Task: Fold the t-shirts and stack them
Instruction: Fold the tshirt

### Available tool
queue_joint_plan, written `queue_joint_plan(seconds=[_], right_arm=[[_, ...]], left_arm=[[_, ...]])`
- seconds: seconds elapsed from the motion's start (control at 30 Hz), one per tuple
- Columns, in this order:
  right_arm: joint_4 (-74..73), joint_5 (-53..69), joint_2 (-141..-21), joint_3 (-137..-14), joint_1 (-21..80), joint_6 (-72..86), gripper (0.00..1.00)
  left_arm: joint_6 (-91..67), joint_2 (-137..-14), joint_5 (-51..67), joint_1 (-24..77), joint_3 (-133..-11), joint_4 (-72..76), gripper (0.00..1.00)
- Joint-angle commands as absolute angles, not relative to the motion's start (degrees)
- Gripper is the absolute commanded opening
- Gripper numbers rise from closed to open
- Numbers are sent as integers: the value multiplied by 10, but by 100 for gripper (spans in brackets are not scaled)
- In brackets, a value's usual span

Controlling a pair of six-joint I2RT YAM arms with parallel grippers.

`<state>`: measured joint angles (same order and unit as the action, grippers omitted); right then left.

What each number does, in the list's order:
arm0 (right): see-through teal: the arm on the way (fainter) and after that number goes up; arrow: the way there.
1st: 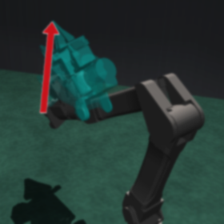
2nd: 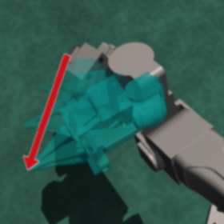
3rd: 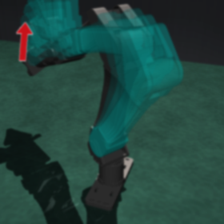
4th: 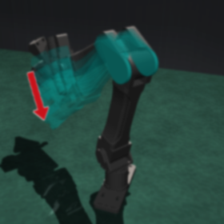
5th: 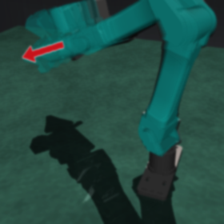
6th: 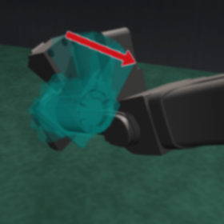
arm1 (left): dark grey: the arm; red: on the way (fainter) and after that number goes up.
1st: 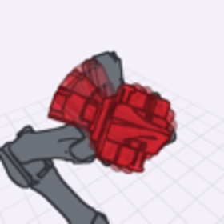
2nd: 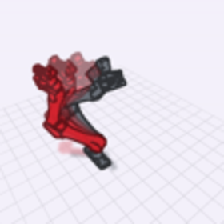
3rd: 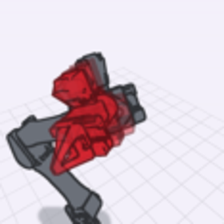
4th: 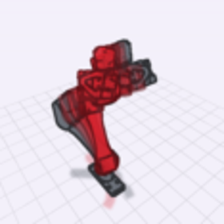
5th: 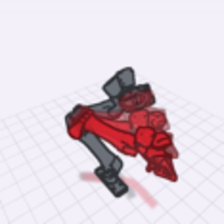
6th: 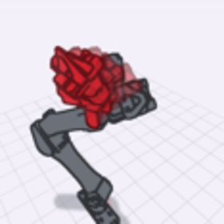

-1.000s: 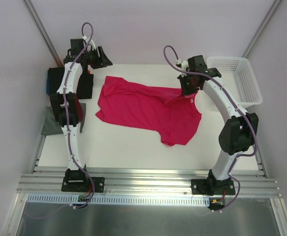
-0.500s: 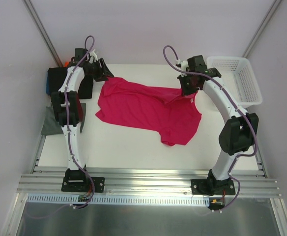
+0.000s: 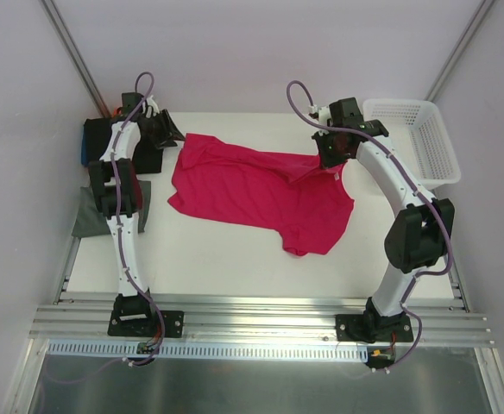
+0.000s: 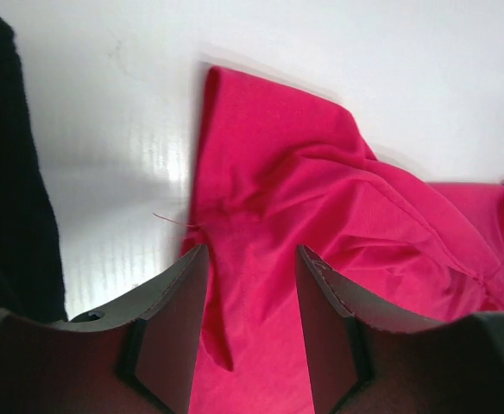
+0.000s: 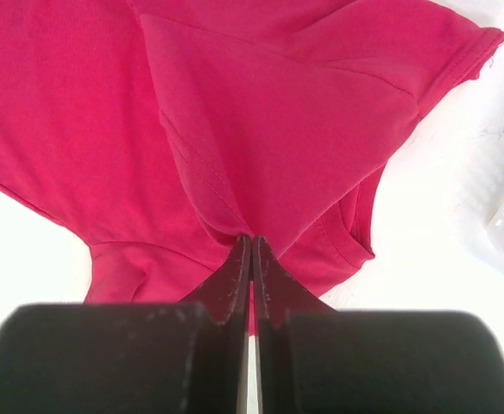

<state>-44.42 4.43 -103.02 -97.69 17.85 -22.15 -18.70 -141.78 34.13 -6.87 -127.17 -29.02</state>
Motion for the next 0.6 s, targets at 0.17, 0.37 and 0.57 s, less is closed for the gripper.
queue_joint_plan(seconds=[0.17, 0.37, 0.57], right_arm=[[-448, 25, -1010, -996, 182, -230, 1], [-448, 22, -1015, -1001, 182, -231, 1], [-448, 22, -1024, -1011, 182, -230, 1]], left_arm=[[-178, -1446, 326, -71, -1313, -288, 44], [-182, -1455, 328, -72, -1317, -284, 42], [-182, -1455, 329, -73, -1316, -284, 37]])
